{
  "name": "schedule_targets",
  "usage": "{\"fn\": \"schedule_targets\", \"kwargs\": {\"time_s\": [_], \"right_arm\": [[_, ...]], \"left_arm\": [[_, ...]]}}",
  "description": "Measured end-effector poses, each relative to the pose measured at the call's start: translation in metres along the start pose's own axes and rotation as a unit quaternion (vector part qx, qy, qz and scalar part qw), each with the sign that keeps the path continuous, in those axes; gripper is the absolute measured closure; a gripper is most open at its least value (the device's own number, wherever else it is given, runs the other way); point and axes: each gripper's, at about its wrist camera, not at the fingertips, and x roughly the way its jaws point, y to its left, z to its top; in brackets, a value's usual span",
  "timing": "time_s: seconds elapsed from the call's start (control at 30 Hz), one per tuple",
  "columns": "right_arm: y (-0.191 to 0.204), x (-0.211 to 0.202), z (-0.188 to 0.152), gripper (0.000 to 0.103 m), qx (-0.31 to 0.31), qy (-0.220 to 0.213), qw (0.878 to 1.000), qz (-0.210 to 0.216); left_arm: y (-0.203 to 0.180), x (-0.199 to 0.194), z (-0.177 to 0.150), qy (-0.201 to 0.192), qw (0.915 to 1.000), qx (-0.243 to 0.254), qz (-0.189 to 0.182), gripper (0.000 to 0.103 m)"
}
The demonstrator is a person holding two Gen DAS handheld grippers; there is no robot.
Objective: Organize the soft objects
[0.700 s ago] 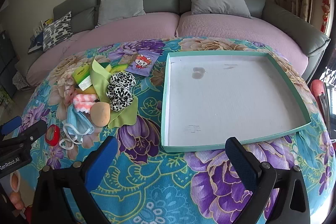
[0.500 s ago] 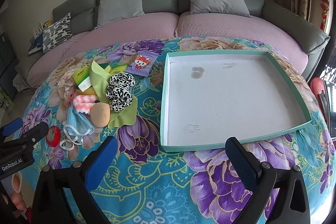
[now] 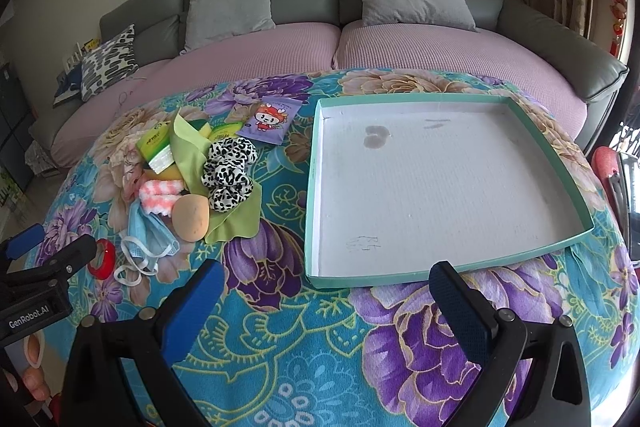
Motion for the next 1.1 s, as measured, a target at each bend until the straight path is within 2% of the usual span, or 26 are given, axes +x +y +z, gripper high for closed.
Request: {"fn": "schedule_targets", "kwargs": {"time_s": [1.1], "right_arm": [[0.0002,0.0011,-0.0008,0.000,0.000,0.001,1.000,0.000]], "left_arm": [[0.0013,0.0018,-0.0002,0.003,1.0000,-0.003,0.004,0.000]]}}
